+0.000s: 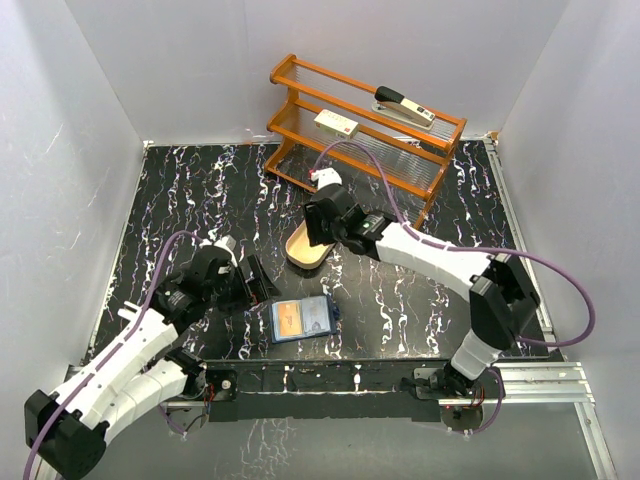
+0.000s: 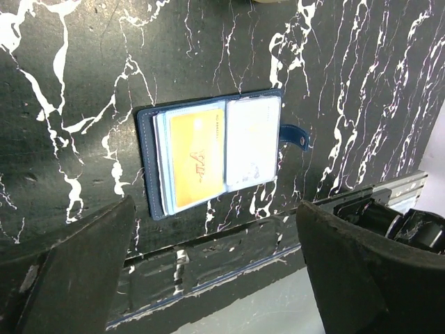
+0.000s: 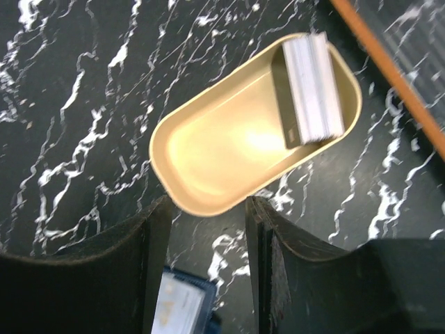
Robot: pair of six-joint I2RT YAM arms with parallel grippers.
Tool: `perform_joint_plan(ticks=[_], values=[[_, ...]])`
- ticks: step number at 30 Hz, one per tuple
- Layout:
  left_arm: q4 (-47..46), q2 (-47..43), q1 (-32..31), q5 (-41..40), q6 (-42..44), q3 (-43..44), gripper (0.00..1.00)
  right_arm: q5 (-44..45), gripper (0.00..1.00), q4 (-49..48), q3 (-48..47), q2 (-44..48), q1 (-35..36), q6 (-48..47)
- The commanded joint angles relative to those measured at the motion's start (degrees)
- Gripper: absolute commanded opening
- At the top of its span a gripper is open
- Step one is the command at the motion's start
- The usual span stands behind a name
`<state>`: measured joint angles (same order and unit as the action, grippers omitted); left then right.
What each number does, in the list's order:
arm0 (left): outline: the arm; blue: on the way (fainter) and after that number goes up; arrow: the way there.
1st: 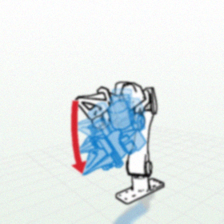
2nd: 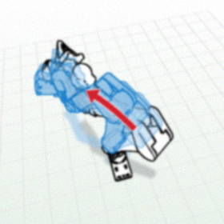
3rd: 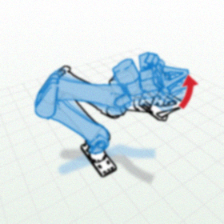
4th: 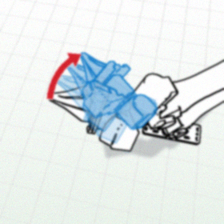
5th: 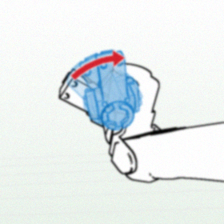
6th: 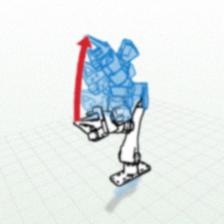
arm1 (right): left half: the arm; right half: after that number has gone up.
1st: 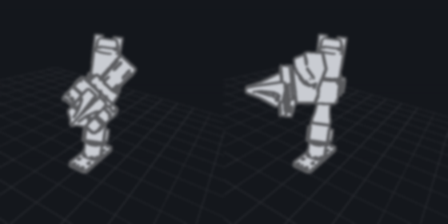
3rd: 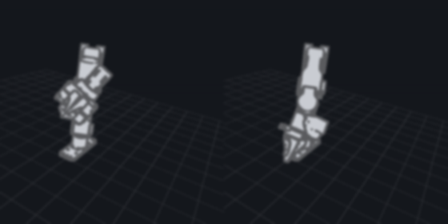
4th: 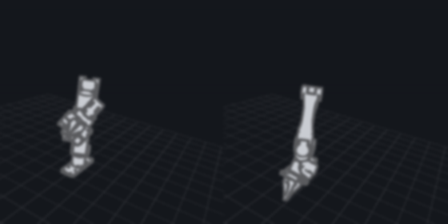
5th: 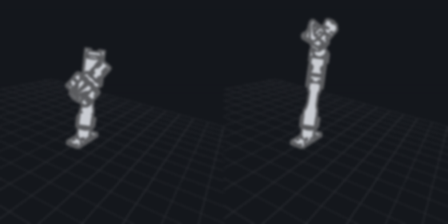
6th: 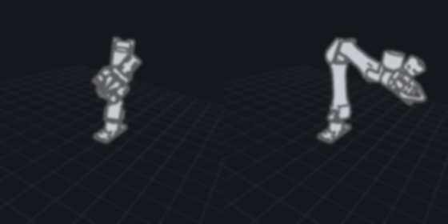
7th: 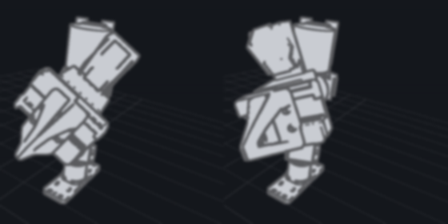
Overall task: Put the credit cards into the card holder
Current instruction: Pick up the credit card from the storage box.
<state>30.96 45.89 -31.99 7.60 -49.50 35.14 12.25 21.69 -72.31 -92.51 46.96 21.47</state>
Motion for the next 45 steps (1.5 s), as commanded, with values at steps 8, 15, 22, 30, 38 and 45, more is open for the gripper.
perform_joint_plan(ticks=[8, 15, 22, 30, 38, 45], values=[[4.3, -1.4, 0.0, -1.2, 7.7, 5.6, 0.99, 10.2, 0.51, 4.5, -14.7, -12.3, -2.4, -11.4], [4.4, -2.0, 0.0, -0.4, 8.3, 5.4, 0.99, 15.3, 0.57, 7.0, -20.8, -19.3, -2.6, -15.2], [5.1, -2.7, 0.0, -0.4, 8.2, 5.8, 0.99, 17.6, 0.63, 9.3, -27.1, -26.0, -3.0, -17.6], [4.9, -1.2, 0.0, 0.0, 8.3, 5.8, 0.99, 25.4, 0.62, 11.2, -30.6, -30.8, -3.1, -19.9], [5.2, -0.7, 0.0, 0.2, 8.5, 5.9, 0.99, 26.6, 0.58, 11.9, -32.3, -32.9, -3.0, -20.0], [4.7, -0.1, 0.0, 0.4, 8.3, 5.6, 0.99, 27.2, 0.52, 11.6, -32.8, -32.6, -3.3, -20.8]])
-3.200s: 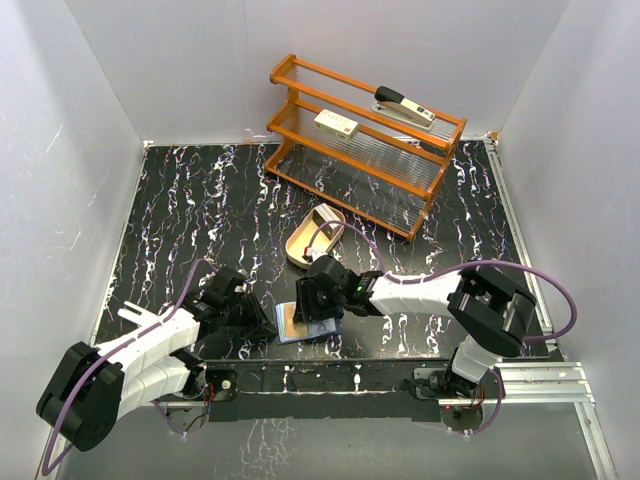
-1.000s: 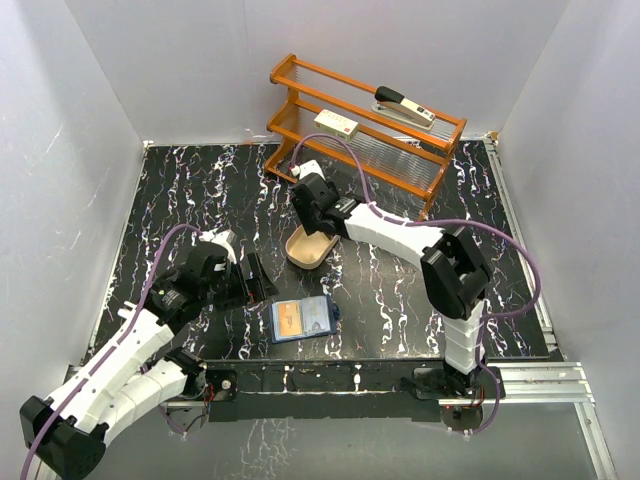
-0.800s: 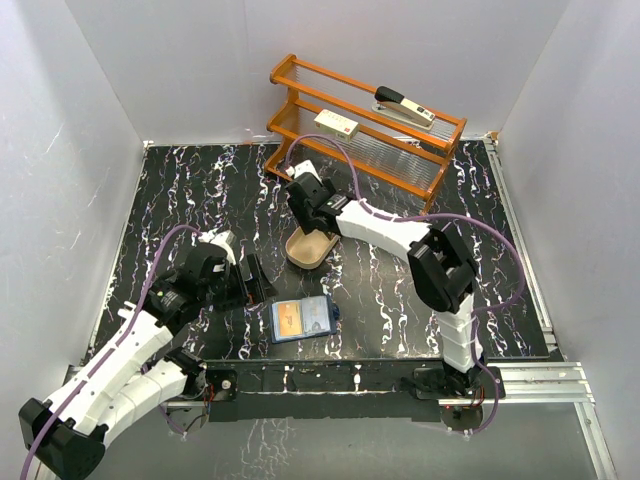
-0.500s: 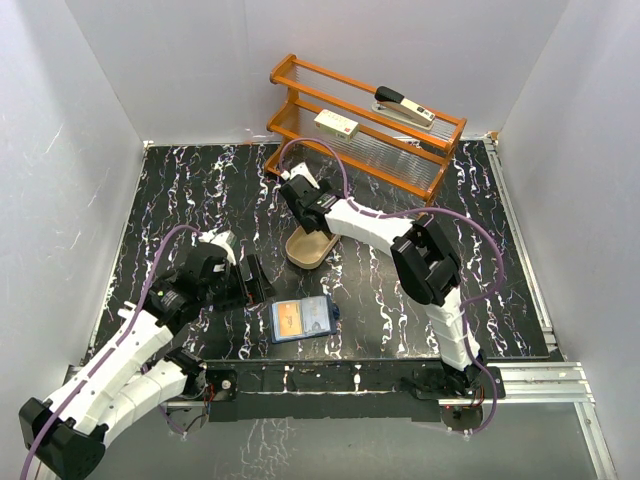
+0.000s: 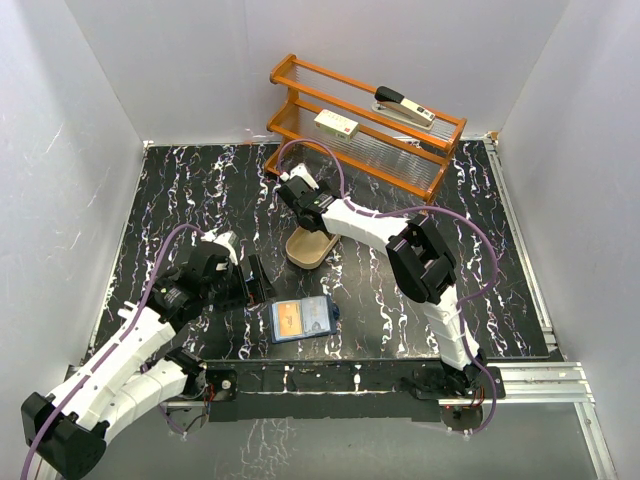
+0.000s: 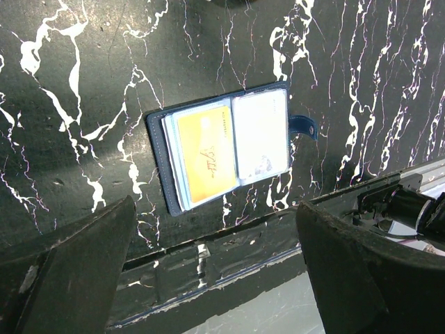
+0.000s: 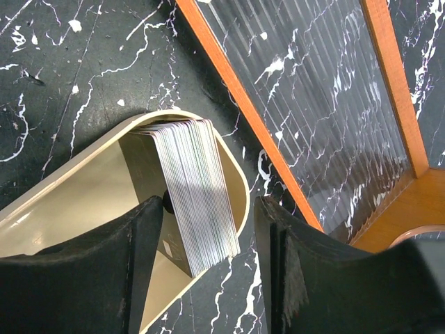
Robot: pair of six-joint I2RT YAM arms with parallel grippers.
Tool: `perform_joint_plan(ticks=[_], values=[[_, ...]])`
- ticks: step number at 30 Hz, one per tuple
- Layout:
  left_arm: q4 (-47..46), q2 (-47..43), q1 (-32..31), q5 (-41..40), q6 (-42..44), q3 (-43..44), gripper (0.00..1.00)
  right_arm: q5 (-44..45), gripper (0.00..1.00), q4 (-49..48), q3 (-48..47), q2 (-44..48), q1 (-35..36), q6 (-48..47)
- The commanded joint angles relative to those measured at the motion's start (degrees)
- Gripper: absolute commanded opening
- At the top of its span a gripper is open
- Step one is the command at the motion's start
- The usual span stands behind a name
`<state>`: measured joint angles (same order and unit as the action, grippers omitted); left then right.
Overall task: Put the credit cards into the card holder
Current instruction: Pick up the credit card from the storage box.
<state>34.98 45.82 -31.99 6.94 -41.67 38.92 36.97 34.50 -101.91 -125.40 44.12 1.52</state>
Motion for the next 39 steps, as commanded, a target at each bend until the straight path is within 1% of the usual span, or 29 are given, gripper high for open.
perform_joint_plan(ticks=[1, 7, 12, 32, 39], values=[[0.7, 0.2, 0.1, 1.1, 0.4, 1.8, 0.99, 2.3, 0.5, -1.3, -3.3, 0.3, -0.5, -0.8], [0.5, -0.1, 0.0, 1.2, 0.4, 1.6, 0.99, 1.9, 0.41, -1.4, -3.0, 0.2, -0.5, -0.8], [0.2, -0.1, 0.0, 1.4, 0.2, 1.4, 0.99, 2.2, 0.39, -1.5, -2.6, 0.4, -0.5, -0.9], [-0.1, 0.4, 0.0, 1.7, 0.3, 1.2, 0.99, 1.8, 0.24, -1.5, -4.6, -0.2, -0.5, -2.2], [-0.3, 0.7, 0.0, 2.1, 0.3, 1.2, 0.99, 1.2, 0.13, -1.5, -4.8, 0.2, -0.5, -2.3]])
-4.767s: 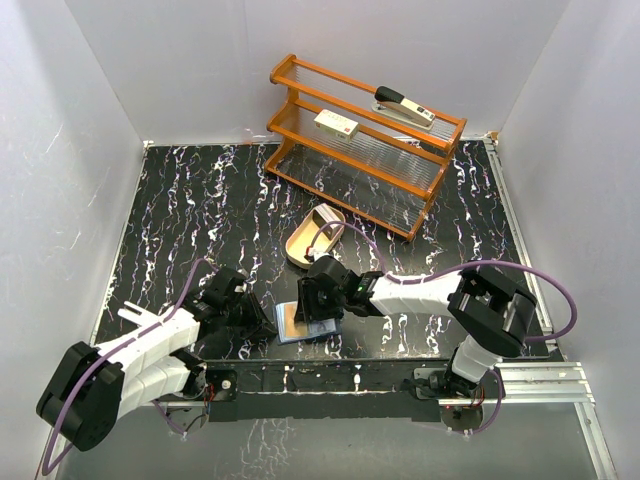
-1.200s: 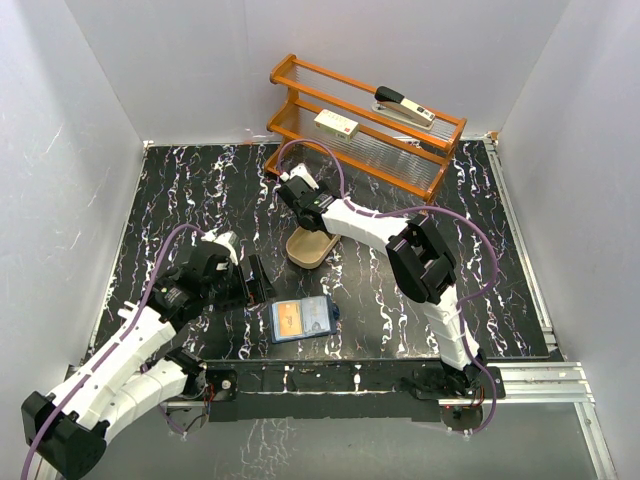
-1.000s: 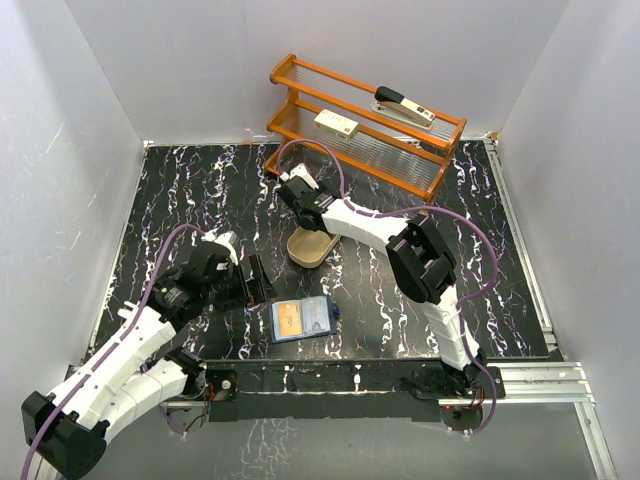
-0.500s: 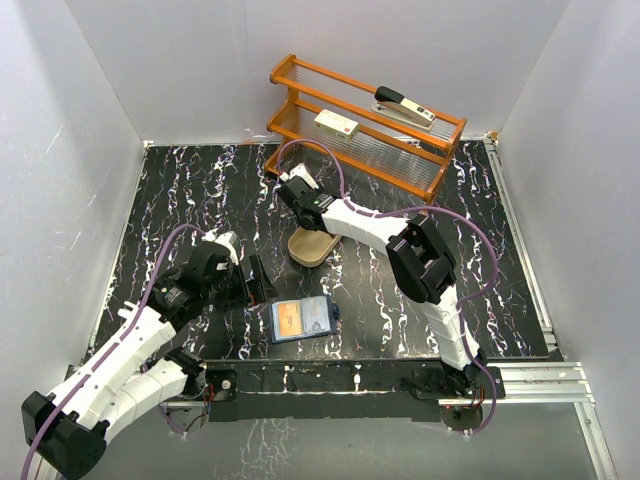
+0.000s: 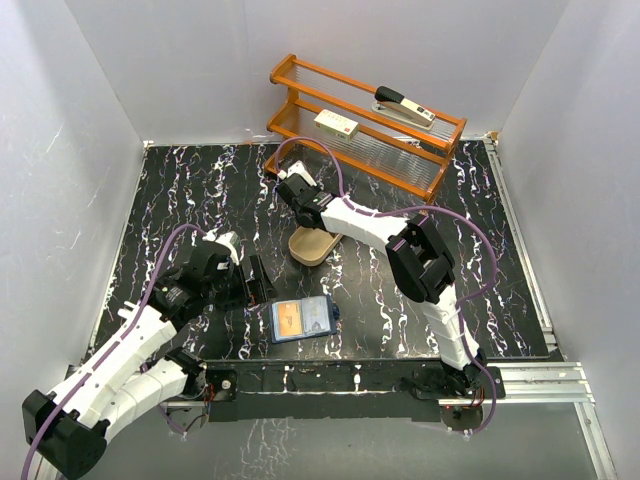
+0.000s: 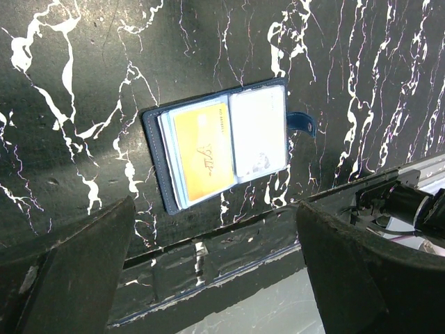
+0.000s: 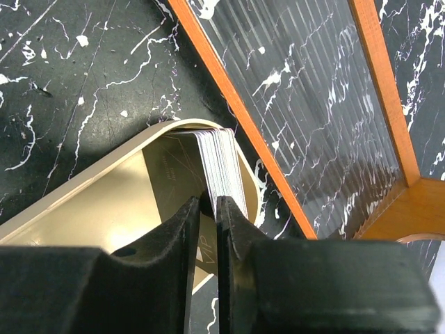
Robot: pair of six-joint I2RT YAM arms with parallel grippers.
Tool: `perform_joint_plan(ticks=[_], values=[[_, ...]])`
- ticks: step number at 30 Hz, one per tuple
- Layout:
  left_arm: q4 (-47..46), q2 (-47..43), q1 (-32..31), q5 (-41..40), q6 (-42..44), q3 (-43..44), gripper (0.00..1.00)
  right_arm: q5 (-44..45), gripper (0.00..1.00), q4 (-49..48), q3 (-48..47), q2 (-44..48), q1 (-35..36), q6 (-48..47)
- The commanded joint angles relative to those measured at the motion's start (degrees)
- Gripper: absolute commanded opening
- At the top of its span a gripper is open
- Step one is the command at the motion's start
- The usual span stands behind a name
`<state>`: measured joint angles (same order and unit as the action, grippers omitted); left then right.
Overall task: Put the credit cards into the card holder
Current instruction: Pick up the credit card from the storage box.
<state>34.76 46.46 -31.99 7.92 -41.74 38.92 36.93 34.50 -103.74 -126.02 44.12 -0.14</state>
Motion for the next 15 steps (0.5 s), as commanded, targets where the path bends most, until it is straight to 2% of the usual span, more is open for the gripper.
perform_joint_plan(ticks=[1, 5, 10, 15], values=[[0.0, 0.0, 0.0, 1.1, 0.3, 1.2, 0.99, 1.1, 0.11, -1.5, -3.0, 1.0, -0.5, -0.7], [0.2, -0.1, 0.0, 1.2, 0.2, 1.4, 0.99, 0.3, 0.06, -0.7, -2.9, 1.7, -0.5, -0.3], [-0.5, -0.5, 0.0, 1.6, -0.7, 0.8, 0.99, -5.0, 0.0, 0.9, -2.5, 3.9, -0.2, 0.7], [-0.4, -0.7, 0.0, 2.3, -2.7, 0.6, 0.97, -12.0, 0.0, 1.1, -0.1, 7.9, 0.3, 2.5]])
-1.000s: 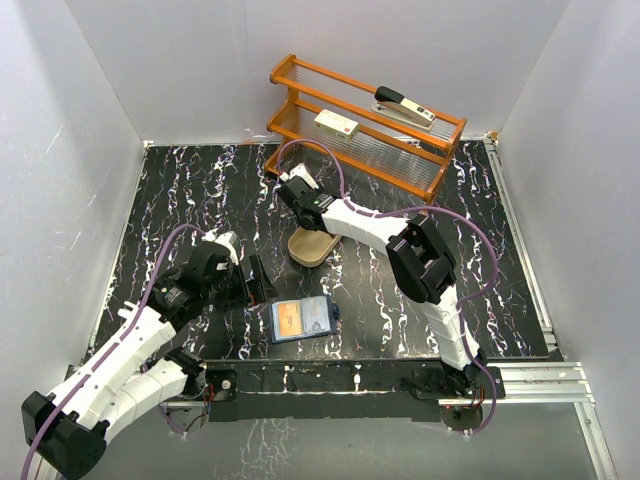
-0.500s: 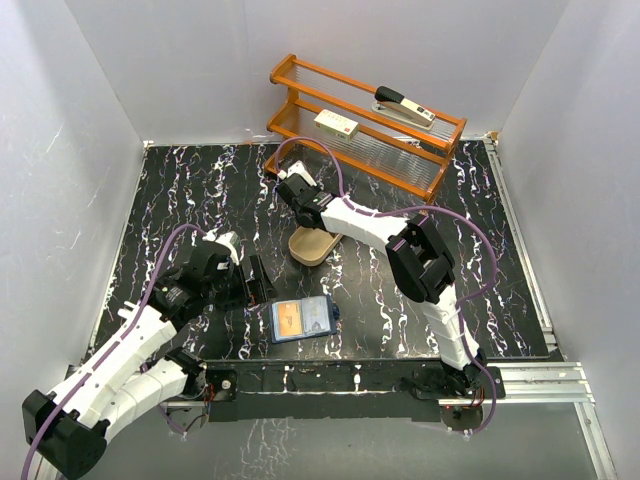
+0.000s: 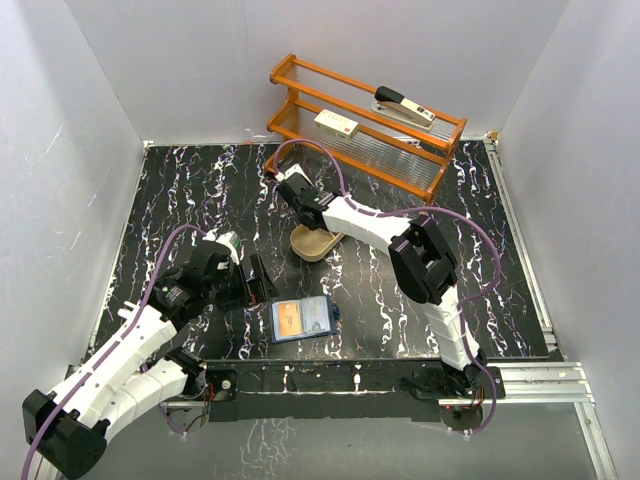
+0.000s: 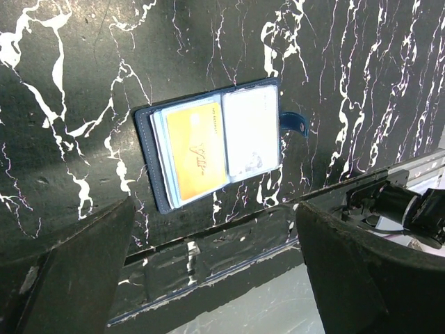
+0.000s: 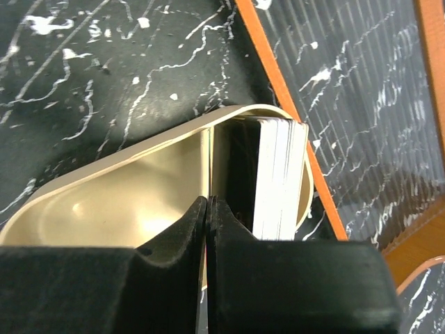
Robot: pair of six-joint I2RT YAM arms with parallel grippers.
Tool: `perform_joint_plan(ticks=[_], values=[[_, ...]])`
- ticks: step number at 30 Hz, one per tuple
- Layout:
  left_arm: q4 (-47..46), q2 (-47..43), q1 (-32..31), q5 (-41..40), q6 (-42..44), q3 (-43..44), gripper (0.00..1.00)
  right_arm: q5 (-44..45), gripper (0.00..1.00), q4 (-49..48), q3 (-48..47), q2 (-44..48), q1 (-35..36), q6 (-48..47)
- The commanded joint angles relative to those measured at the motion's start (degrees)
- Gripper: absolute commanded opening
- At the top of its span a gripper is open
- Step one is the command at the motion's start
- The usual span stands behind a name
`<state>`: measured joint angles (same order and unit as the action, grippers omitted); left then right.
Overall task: Put the credit cards into the card holder
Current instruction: Pick up the credit card from the storage box.
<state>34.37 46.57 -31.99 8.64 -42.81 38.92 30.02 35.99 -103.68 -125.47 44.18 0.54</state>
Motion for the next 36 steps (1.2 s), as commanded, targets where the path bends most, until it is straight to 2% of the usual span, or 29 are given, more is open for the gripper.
perform_joint_plan(ticks=[1, 7, 16, 24, 31, 36], values=[[0.3, -0.9, 0.0, 1.5, -2.1, 0.8, 0.96, -6.1, 0.0, -0.1, 0.3, 8.1, 0.3, 2.5], [-1.7, -1.0, 0.0, 4.4, -5.3, 1.2, 0.93, -12.0, 0.0, -0.1, 6.1, 16.2, 0.6, 9.0], [-9.0, -1.3, 0.0, 10.1, -14.5, 3.2, 0.85, -26.9, 0.0, -5.5, 19.2, 33.6, 0.7, 19.1], [-16.2, -1.3, 0.0, 13.1, -21.5, 3.7, 0.71, -43.9, 0.0, -24.0, 38.5, 51.5, 0.7, 35.9], [-24.0, -3.0, 0.1, 14.5, -27.3, 2.8, 0.6, -47.2, 0.0, -35.7, 50.8, 62.9, 0.7, 48.7], [-29.0, -2.9, 0.1, 16.2, -29.6, 2.6, 0.53, -50.5, 0.0, -43.2, 54.9, 65.4, 0.7, 56.4]])
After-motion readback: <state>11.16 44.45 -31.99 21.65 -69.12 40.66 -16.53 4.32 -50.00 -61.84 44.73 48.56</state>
